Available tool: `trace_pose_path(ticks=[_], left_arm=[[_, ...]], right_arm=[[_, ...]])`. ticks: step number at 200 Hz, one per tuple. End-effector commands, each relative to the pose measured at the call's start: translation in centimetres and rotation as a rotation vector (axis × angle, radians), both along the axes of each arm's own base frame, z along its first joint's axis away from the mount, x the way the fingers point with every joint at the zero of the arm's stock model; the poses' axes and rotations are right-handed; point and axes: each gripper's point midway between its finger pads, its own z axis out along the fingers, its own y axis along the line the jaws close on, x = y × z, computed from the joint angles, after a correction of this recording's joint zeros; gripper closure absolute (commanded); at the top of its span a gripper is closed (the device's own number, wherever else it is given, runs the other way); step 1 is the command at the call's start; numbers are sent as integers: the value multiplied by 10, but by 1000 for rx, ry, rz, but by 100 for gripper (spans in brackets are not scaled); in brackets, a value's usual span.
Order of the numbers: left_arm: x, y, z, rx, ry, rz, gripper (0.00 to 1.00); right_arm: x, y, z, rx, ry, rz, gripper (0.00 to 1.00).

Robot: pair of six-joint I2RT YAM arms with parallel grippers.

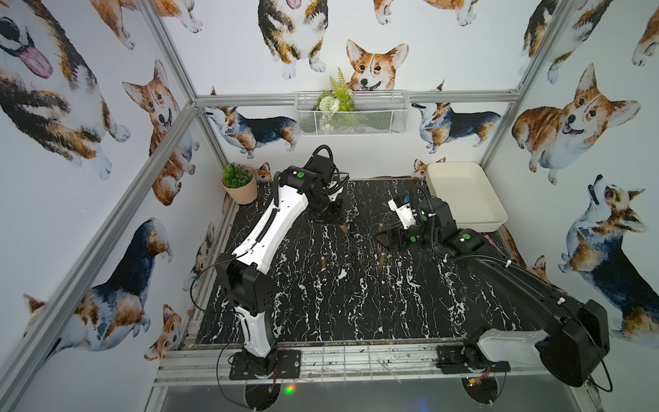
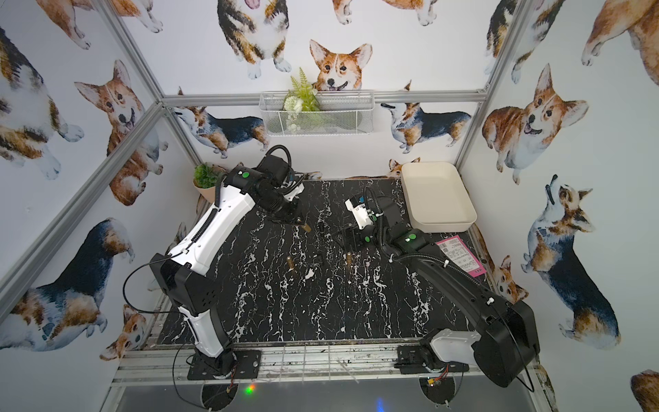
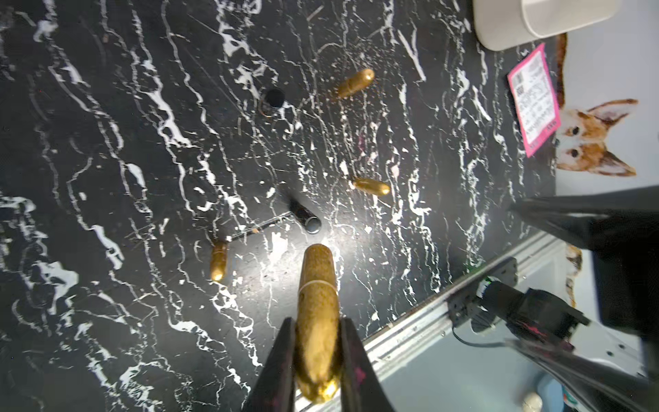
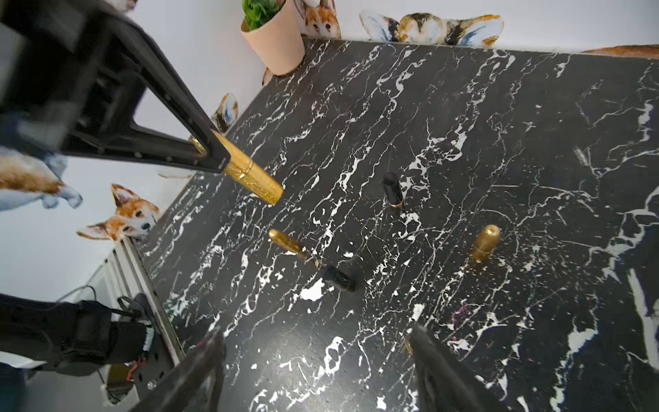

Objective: Open the lipstick cap
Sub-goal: Pick up the lipstick at the center of the board, then open the cover of the lipstick.

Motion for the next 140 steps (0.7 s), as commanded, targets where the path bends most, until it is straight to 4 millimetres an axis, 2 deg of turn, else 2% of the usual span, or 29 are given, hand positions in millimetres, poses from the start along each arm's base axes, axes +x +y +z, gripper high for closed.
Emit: trace_pose_path(ticks=[1,28,54,86,140], left_arm=[[-19,-20,22,-118,30,-38,100],[-39,-41,29,-200,69,-89,100],[-55,-55,28,-205,86,-140,100],[-58,-66,31,-236,94,-154,100],[-63,-74,36,-261,112,-187,100]], right_arm=[[4,-8,-1,-79,-93,4,17],[3,-8,4,-115,-159,26,18],[-2,-6,5,-121,-185,63,25],[-16,3,0,-139,-199,129,25],[-19,6,-2,-162,-204,144,25]])
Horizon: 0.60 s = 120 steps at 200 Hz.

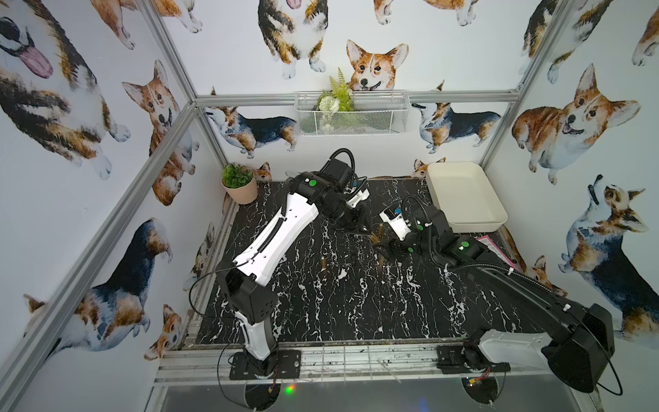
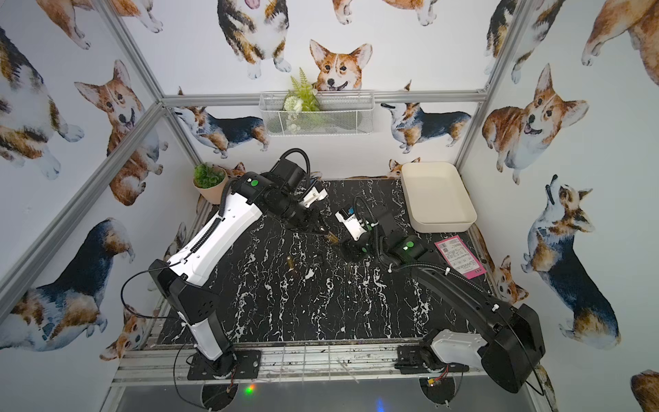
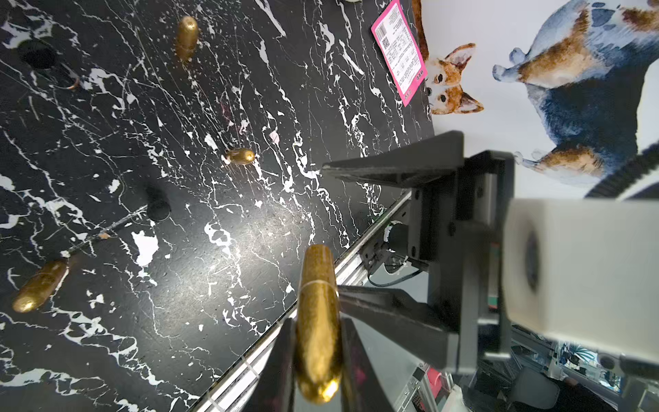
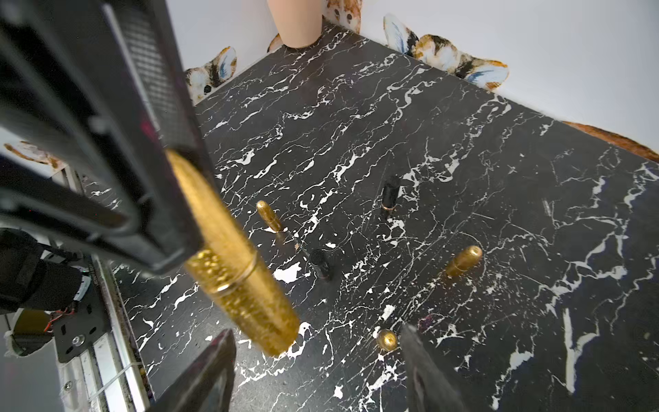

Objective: Open the lipstick cap
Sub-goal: Open the cover of the lipstick.

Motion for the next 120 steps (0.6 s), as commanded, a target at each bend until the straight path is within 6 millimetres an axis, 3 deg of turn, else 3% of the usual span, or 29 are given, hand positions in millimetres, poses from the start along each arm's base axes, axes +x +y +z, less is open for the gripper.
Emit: trace_pose_path(ticks=[1,65,120], left_arm=[[-5,-5,3,-28,23,-20,100],[-15,-14,-1,-26,38,-57,100],[-11,-14,3,-23,20,-47,100]], right_arm=[[-1,0,1,-19,-20,16,25],[-2,2,11,-2,-45,35,27],[-5,2,7,-7,-28,40,42]])
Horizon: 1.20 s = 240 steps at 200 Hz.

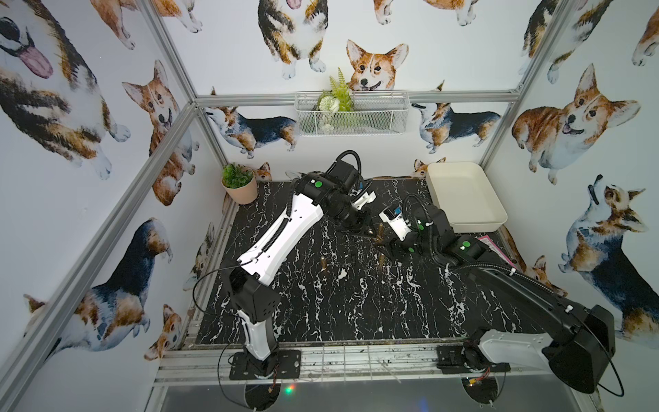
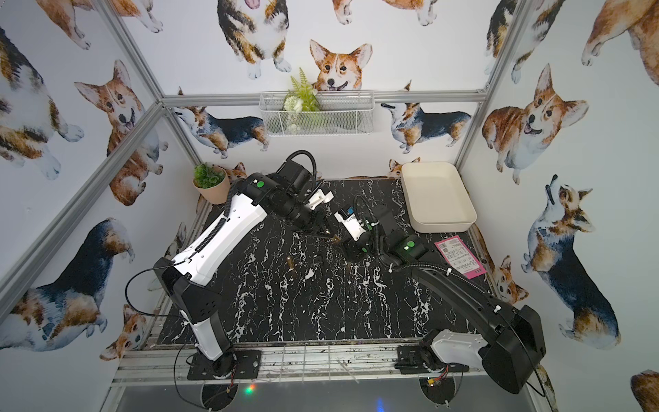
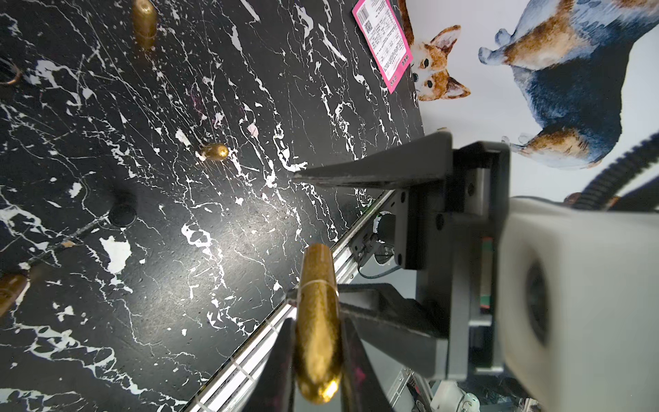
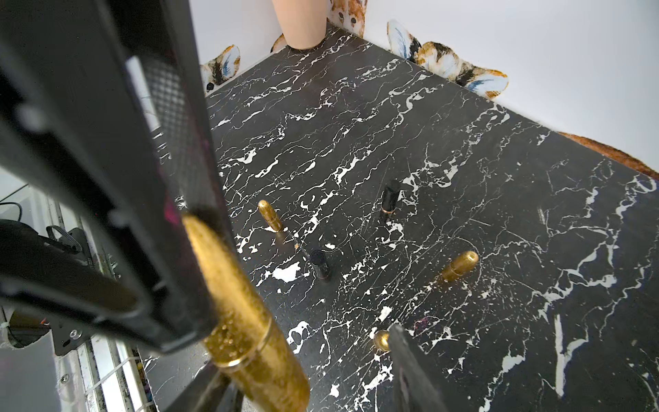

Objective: Open the lipstick cap
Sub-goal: Open the cover of the lipstick.

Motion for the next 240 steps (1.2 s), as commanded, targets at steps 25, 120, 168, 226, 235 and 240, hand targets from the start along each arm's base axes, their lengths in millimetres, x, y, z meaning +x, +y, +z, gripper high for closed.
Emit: trace_pose_path(ticks=[25,120,168,226,235,240], left_arm=[[-1,0,3,-2,3,-1,100],[2,0,-9,7,32,-3,100],[6,0,-8,0,28,6,100],[9,1,-10,4,35,11,100],[9,1,-10,3,34,9,100],[9,1,-11,4,35,10,100]], right_arm=[[-4,2,-2,-6,9,22,47],[-13,5,6,18,5,65,50],[-18,10,0,17,34,87,57],[-21,12,3,18,35,98,61],[-22,12,4,19,38,101,61],[-22,12,4,20,39,103,62]])
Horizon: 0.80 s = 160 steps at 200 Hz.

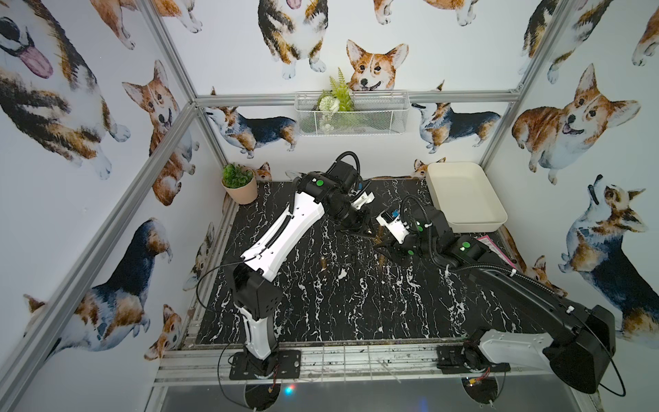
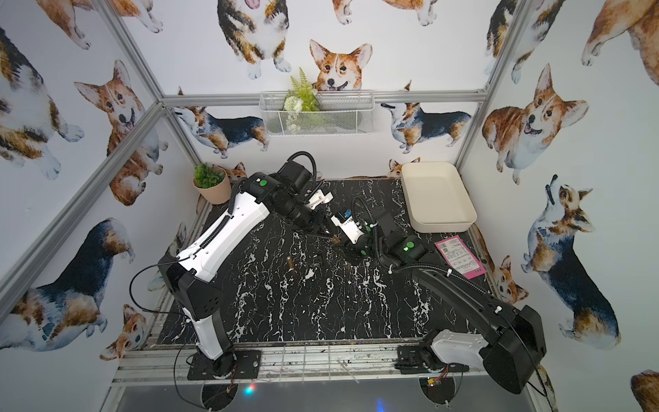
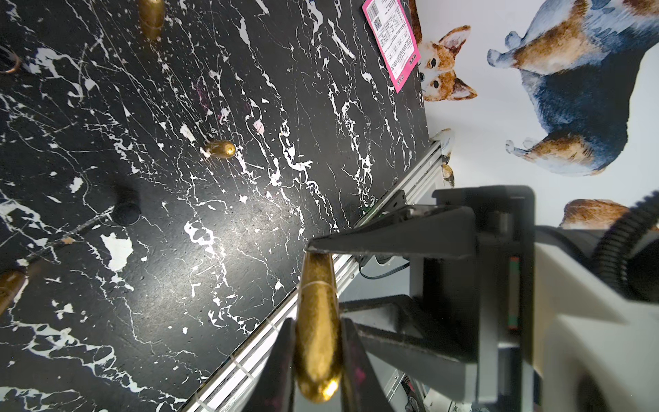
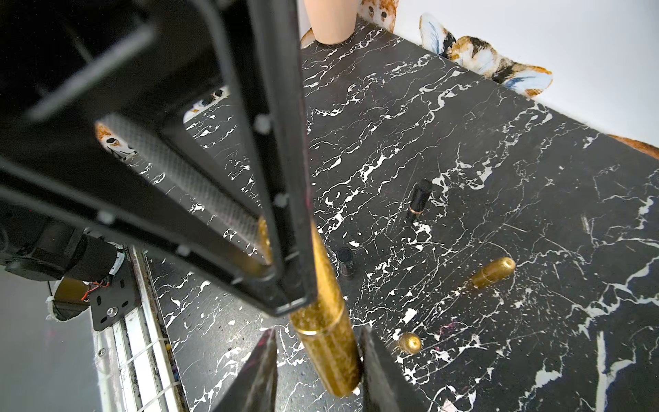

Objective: Open the lipstick cap
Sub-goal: Open the cover of the lipstick.

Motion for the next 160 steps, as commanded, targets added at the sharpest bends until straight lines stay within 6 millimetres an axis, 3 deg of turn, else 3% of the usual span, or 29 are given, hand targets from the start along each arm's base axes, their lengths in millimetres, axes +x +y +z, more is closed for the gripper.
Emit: trace_pose_path(ticks=[1,160], left_arm=[[1,-1,1,-9,-4,-6,100],[5,-5,4,-42,3,-9,100]], right_arm=[[-5,2,3,2,7,30,62],[-6,8,-6,-17,37,45,79]])
